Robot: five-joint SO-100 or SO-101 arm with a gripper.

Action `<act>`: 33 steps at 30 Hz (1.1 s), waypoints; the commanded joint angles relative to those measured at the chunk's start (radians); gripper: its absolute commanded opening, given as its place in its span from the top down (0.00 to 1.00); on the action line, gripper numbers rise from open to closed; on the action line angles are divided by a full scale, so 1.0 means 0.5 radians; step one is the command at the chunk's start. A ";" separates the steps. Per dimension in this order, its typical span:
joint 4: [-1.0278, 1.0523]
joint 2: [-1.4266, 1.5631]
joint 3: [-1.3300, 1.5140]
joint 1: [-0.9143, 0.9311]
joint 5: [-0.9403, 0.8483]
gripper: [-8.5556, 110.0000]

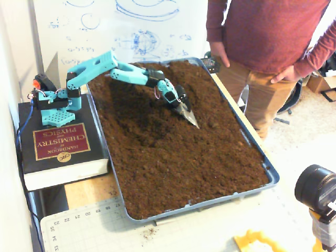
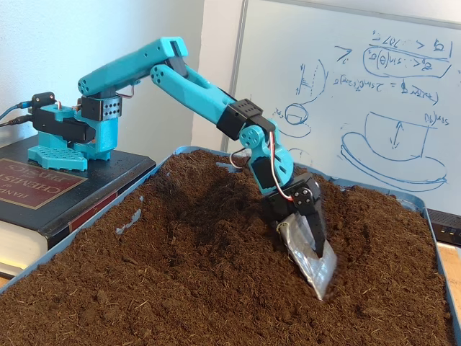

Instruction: Build a berm.

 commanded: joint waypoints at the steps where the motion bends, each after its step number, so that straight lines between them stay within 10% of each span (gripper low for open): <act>1: 0.163 0.202 0.199 0.000 -0.015 0.93; 33: 0.522 0.482 0.282 -0.003 -0.021 0.93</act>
